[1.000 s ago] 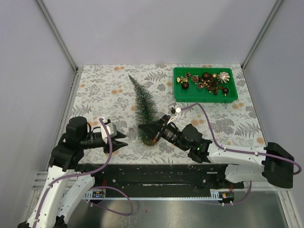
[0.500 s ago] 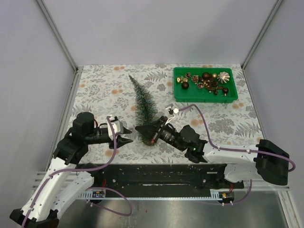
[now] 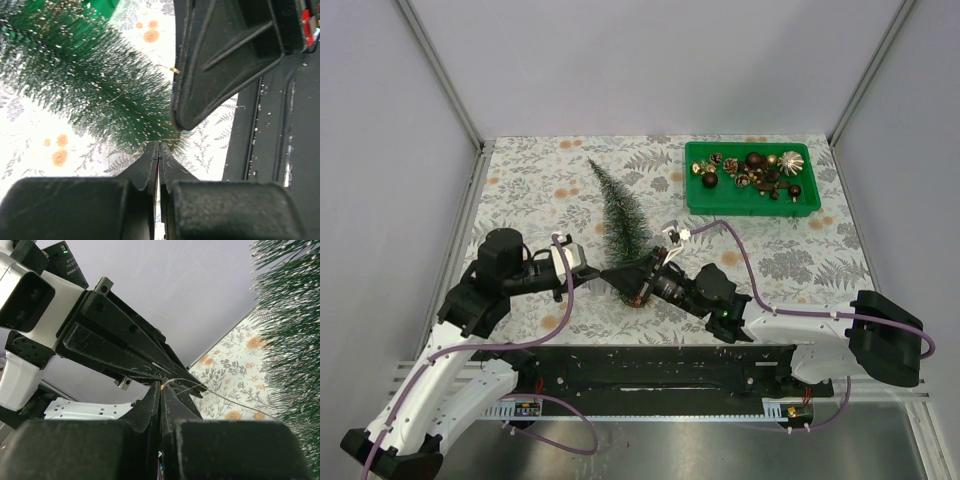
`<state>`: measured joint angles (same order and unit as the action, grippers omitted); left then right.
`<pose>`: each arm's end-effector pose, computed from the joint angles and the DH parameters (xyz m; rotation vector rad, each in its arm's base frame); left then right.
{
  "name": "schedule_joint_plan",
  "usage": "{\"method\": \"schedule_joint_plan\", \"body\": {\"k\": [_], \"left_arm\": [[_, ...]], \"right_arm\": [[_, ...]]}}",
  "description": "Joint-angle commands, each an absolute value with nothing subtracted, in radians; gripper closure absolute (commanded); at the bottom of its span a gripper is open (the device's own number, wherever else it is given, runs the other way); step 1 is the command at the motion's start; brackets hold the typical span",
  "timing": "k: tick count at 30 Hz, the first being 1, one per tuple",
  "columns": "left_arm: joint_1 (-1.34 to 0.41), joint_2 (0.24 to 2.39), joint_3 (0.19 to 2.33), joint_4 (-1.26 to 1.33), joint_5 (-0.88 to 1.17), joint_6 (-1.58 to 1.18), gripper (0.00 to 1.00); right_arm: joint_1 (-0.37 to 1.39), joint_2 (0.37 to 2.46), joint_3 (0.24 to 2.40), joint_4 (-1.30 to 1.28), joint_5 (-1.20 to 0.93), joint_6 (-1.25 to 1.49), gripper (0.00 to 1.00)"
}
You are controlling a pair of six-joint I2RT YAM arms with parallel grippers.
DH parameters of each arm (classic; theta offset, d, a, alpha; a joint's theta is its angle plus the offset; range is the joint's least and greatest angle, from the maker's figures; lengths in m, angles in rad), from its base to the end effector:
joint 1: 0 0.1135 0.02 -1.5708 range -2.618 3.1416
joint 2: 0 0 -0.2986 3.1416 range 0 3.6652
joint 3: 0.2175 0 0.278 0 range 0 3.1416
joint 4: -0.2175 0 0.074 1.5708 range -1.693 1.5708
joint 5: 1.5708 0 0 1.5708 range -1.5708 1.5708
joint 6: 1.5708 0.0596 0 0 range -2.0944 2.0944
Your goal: Decorate the small christmas tree
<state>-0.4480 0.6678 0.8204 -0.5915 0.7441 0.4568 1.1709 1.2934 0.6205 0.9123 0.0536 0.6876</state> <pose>0.1190 -0.1020 0.3489 1.2548 1.5037 -0.7365 0.1266 0.2913 0.3101 -0.3100 1.4723 1.5101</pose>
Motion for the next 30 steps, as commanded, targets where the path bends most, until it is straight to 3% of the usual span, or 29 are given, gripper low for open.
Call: {"method": "schedule_joint_plan", "body": {"k": [1, 7, 13, 16, 17, 20, 23, 25, 30], "left_arm": [[-0.453, 0.653, 0.828, -0.537, 0.698, 0.492, 1.0], [-0.437, 0.655, 0.792, -0.551, 0.603, 0.549, 1.0], [-0.433, 0.652, 0.744, -0.531, 0.58, 0.502, 1.0], [-0.431, 0.666, 0.768, -0.538, 0.593, 0.491, 1.0], [-0.431, 0.667, 0.779, -0.558, 0.629, 0.502, 0.96], [-0.431, 0.652, 0.801, -0.641, 0.761, 0.584, 0.46], [-0.437, 0.608, 0.782, -0.676, 0.802, 0.678, 0.2], [-0.452, 0.572, 0.761, -0.672, 0.811, 0.733, 0.14], [-0.494, 0.586, 0.747, -0.572, 0.775, 0.664, 0.11]], "right_arm": [[1.178, 1.276, 0.637, 0.95, 0.028, 0.686, 1.0], [1.18, 1.226, 0.601, 0.907, 0.043, 0.678, 0.84], [1.178, 1.192, 0.571, 0.882, 0.063, 0.678, 0.81], [1.178, 1.195, 0.574, 0.873, 0.075, 0.666, 0.89], [1.178, 1.203, 0.578, 0.873, 0.077, 0.66, 0.89], [1.178, 1.226, 0.592, 0.88, 0.066, 0.658, 0.89], [1.18, 1.241, 0.595, 0.887, 0.063, 0.655, 0.9], [1.18, 1.253, 0.592, 0.897, 0.061, 0.657, 0.91], [1.178, 1.299, 0.624, 0.92, 0.026, 0.66, 0.91]]}}
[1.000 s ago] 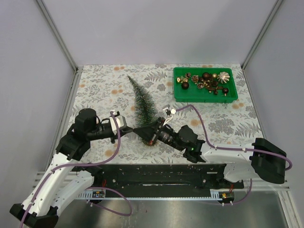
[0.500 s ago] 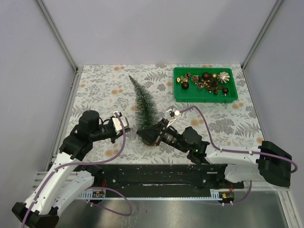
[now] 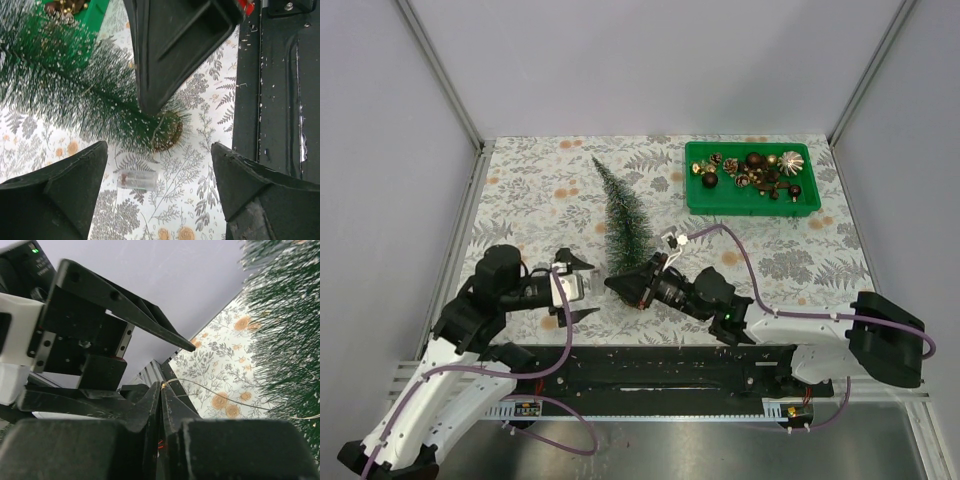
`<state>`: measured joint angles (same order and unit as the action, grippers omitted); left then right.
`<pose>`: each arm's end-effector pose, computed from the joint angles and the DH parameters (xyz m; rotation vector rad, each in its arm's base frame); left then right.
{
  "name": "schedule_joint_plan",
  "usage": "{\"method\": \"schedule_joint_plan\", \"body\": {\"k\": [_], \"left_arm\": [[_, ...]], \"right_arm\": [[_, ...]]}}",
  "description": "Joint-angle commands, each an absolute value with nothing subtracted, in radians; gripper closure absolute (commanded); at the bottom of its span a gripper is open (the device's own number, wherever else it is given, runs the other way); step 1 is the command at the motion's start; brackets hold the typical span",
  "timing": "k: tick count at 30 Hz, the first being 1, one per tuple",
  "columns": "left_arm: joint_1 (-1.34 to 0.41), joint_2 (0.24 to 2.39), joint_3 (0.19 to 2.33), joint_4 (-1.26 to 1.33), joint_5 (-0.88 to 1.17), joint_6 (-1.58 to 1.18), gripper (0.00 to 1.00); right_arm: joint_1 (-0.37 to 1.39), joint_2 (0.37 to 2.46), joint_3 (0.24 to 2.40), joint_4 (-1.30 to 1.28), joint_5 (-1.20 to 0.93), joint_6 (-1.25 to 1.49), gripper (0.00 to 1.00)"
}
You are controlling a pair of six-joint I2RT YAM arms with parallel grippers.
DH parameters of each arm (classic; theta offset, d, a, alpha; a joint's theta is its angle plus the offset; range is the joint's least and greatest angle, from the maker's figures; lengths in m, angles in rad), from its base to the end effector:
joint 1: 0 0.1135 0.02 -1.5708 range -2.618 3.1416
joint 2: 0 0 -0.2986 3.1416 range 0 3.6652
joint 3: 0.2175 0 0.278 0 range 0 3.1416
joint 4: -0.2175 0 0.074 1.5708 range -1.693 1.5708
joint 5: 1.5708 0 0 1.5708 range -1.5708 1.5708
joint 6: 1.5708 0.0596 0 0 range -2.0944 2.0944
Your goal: Decorate the small christmas tree
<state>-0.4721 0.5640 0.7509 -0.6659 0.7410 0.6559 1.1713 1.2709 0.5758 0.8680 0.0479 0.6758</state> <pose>0.0956 -0.0940 0.3281 1.4078 1.3790 -0.6350 0.1233 0.2847 0.2940 -0.3424 1.5366 1.4709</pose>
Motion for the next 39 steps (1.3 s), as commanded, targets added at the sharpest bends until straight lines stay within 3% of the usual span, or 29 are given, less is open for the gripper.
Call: {"method": "schedule_joint_plan", "body": {"k": [1, 7, 9, 13, 14, 17, 22, 30, 36, 39], "left_arm": [[-0.498, 0.595, 0.747, -0.557, 0.77, 0.654, 0.12], [-0.54, 0.637, 0.753, -0.572, 0.727, 0.704, 0.31], [-0.538, 0.631, 0.744, -0.568, 0.703, 0.713, 0.43], [-0.54, 0.603, 0.7, -0.445, 0.576, 0.645, 0.92], [-0.538, 0.597, 0.695, -0.414, 0.54, 0.618, 1.0], [-0.541, 0.594, 0.689, -0.379, 0.48, 0.598, 1.0], [-0.54, 0.633, 0.652, -0.342, 0.263, 0.53, 1.0], [-0.54, 0.748, 0.667, -0.333, 0.112, 0.402, 1.0], [-0.54, 0.851, 0.725, -0.29, 0.083, 0.327, 0.99], [-0.54, 0.902, 0.745, -0.255, 0.08, 0.307, 0.96]], "right_arm": [[1.178, 1.31, 0.633, 0.92, 0.022, 0.66, 0.92], [1.18, 1.335, 0.663, 0.943, 0.003, 0.657, 0.92], [1.18, 1.338, 0.663, 0.95, 0.003, 0.66, 0.92], [1.178, 1.342, 0.66, 0.953, -0.026, 0.669, 0.92], [1.178, 1.342, 0.657, 0.953, -0.026, 0.672, 0.92], [1.178, 1.333, 0.65, 0.94, -0.02, 0.672, 0.87], [1.178, 1.27, 0.617, 0.864, -0.009, 0.657, 0.58], [1.18, 0.985, 0.477, 0.634, -0.005, 0.526, 0.49], [1.178, 0.724, 0.453, 0.384, 0.155, 0.421, 0.47], [1.178, 0.635, 0.466, 0.321, 0.296, 0.353, 0.41]]}}
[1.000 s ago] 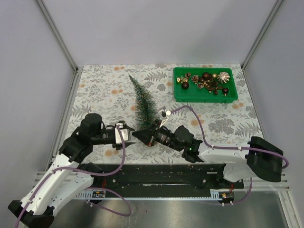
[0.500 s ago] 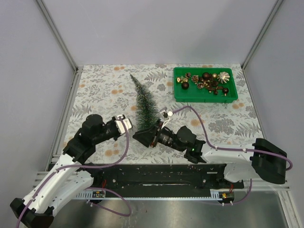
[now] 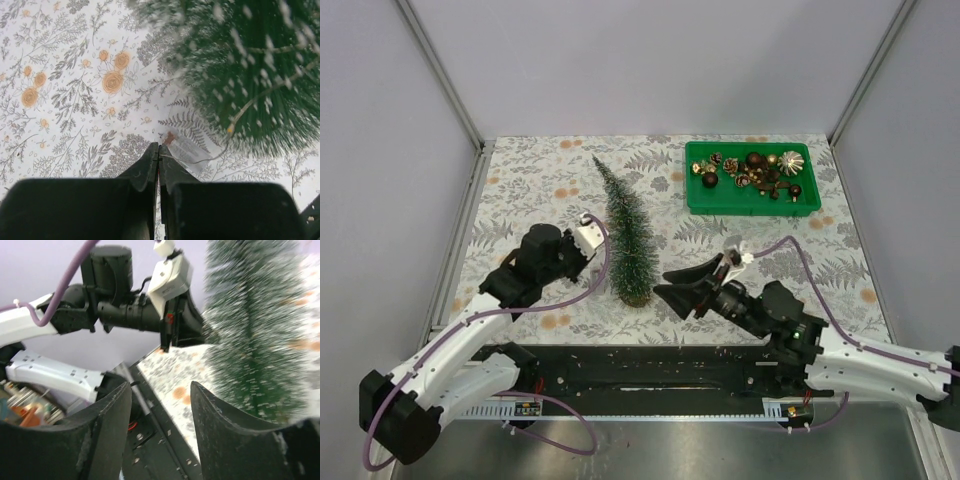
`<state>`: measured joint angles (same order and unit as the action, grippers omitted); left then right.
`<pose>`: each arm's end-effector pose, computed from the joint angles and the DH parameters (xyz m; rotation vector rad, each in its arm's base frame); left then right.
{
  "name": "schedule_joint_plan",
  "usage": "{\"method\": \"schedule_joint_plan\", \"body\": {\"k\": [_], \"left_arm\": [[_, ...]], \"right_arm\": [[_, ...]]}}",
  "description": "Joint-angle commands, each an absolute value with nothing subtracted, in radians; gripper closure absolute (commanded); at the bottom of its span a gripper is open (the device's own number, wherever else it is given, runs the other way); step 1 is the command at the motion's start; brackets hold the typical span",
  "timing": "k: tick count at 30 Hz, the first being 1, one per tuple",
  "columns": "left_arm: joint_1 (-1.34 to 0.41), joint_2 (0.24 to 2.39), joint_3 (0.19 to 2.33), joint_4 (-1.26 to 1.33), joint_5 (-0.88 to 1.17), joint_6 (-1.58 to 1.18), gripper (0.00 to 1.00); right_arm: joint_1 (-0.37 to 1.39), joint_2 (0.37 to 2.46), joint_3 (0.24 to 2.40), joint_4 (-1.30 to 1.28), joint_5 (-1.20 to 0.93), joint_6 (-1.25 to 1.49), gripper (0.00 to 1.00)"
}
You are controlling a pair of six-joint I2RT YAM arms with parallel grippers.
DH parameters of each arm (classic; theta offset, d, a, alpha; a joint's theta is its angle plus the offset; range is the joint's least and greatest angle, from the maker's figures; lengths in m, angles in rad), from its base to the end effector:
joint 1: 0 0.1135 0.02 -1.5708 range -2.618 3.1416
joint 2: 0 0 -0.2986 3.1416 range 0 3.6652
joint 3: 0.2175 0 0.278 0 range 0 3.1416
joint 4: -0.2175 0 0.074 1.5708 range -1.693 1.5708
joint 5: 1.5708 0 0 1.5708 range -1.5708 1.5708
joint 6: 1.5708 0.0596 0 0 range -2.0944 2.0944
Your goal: Decorate the small christmas tree
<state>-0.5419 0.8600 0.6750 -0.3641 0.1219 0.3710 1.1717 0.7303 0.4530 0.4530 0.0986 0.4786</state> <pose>0.1818 -0.1179 0.2793 1.0008 1.8734 -0.2306 0.0856 0.1878 0.3194 -0.4331 1.4633 1.2843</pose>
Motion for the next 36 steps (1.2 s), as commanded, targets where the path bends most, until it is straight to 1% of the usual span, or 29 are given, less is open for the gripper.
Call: {"method": "schedule_joint_plan", "body": {"k": [1, 6, 8, 10, 11, 13, 15, 19, 27, 29, 30, 35, 36], "left_arm": [[-0.54, 0.922, 0.75, -0.242, 0.066, 0.305, 0.96], [-0.538, 0.968, 0.736, -0.189, -0.038, 0.272, 0.95], [-0.531, 0.977, 0.736, -0.181, -0.06, 0.239, 0.95], [-0.52, 0.986, 0.738, -0.178, -0.074, 0.201, 0.93], [-0.517, 0.989, 0.741, -0.179, -0.069, 0.178, 0.92], [-0.506, 0.989, 0.75, -0.184, -0.04, 0.144, 0.89], [-0.503, 0.996, 0.759, -0.193, -0.005, 0.126, 0.87], [-0.5, 0.974, 0.755, -0.178, 0.078, 0.092, 0.83], [-0.482, 0.91, 0.69, -0.117, 0.155, -0.05, 0.82], [-0.48, 0.905, 0.686, -0.123, 0.155, -0.098, 0.79], [-0.482, 0.907, 0.689, -0.138, 0.149, -0.116, 0.75], [-0.485, 0.928, 0.707, -0.184, 0.094, -0.126, 0.74], [-0.485, 0.931, 0.706, -0.183, 0.075, -0.124, 0.74]], "right_arm": [[1.18, 0.627, 0.486, 0.298, 0.346, 0.325, 0.39], [1.178, 0.705, 0.581, 0.284, 0.451, 0.218, 0.36], [1.177, 0.759, 0.598, 0.342, 0.48, 0.163, 0.31], [1.161, 0.829, 0.626, 0.438, 0.502, 0.111, 0.23], [1.134, 0.877, 0.653, 0.446, 0.494, 0.098, 0.22], [1.06, 0.961, 0.742, 0.434, 0.407, 0.126, 0.2], [1.013, 1.029, 0.816, 0.437, 0.342, 0.143, 0.19], [0.997, 1.136, 0.962, 0.437, 0.319, 0.062, 0.17], [0.954, 1.284, 1.164, 0.367, 0.181, 0.032, 0.15], [0.939, 1.334, 1.225, 0.312, 0.169, 0.028, 0.14], [0.93, 1.356, 1.264, 0.263, 0.157, 0.028, 0.14], [0.913, 1.466, 1.417, 0.174, 0.13, 0.003, 0.14], [0.913, 1.491, 1.445, 0.155, 0.139, -0.035, 0.14]]}}
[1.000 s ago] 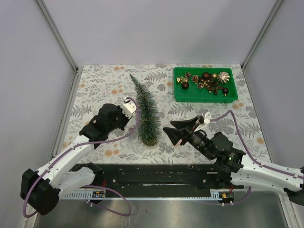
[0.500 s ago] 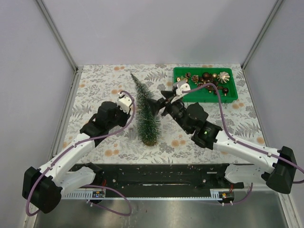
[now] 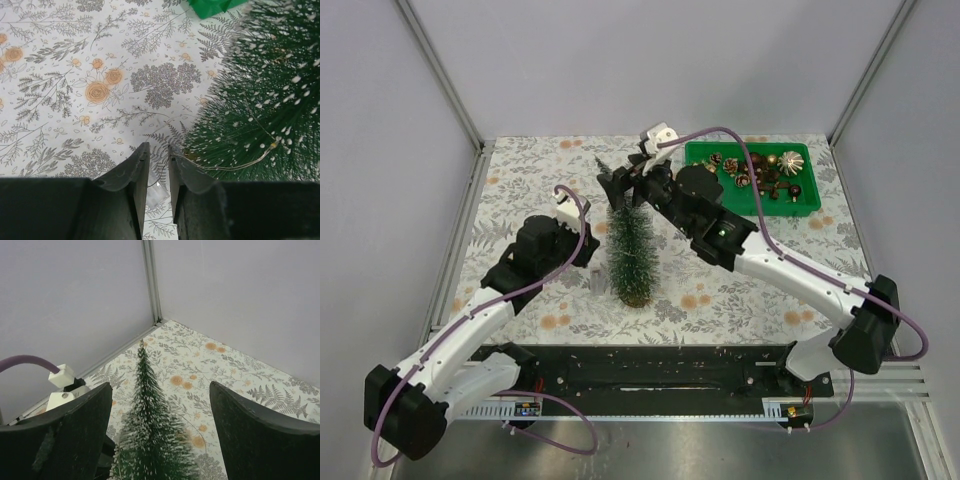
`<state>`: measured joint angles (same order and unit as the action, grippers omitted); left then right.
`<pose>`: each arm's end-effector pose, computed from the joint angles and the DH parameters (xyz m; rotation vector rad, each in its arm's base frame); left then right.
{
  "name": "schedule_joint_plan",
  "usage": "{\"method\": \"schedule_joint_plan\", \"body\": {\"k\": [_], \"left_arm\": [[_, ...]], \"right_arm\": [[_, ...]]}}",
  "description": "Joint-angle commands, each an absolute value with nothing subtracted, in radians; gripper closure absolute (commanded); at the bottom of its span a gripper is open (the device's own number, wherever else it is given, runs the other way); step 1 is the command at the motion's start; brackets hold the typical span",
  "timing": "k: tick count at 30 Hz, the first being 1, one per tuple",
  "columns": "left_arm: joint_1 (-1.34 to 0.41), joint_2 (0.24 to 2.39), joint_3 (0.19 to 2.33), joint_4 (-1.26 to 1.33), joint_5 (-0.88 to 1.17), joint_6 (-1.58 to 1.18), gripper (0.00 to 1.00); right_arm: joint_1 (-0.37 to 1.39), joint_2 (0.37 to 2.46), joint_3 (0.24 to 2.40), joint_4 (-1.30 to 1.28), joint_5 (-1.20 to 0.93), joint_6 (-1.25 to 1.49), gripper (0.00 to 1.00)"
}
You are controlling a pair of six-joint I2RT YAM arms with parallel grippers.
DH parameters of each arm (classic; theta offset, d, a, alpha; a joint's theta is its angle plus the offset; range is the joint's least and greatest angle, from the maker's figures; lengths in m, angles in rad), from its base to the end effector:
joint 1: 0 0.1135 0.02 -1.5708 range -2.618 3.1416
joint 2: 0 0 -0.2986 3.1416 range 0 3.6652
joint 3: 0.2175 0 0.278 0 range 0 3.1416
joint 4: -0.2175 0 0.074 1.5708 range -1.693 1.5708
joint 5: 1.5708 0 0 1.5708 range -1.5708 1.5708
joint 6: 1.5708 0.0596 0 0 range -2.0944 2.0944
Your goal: Decorate the small christmas tree
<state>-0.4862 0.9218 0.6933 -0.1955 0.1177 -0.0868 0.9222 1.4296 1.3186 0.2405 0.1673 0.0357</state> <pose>0.2080 -0.1178 0.2935 0.4768 1.9677 -0.4836 0.2411 0.3017 0.4558 -0.5038 1.3886 0.6622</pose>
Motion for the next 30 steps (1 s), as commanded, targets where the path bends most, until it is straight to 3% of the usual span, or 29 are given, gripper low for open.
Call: {"method": "schedule_joint_plan", "body": {"k": [1, 6, 12, 15, 22, 30], "left_arm": [[-0.485, 0.934, 0.706, -0.186, 0.058, -0.123, 0.74], [-0.485, 0.945, 0.715, -0.206, -0.027, -0.137, 0.74], [-0.474, 1.006, 0.807, -0.323, -0.051, -0.133, 0.73], [-0.469, 1.055, 0.882, -0.399, -0.015, -0.133, 0.73], [-0.456, 1.071, 0.917, -0.407, 0.127, -0.209, 0.75], [-0.443, 1.057, 0.862, -0.325, 0.161, -0.221, 0.71]], "right_arm": [[0.913, 1.511, 1.468, 0.143, 0.149, -0.049, 0.15], [0.911, 1.603, 1.572, 0.092, 0.172, -0.101, 0.25], [0.911, 1.621, 1.609, 0.051, 0.149, -0.12, 0.6], [0.911, 1.569, 1.527, 0.139, 0.091, -0.118, 0.71], [0.911, 1.464, 1.393, 0.21, -0.038, -0.091, 0.85], [0.911, 1.344, 1.249, 0.333, -0.178, 0.027, 0.89]]}}
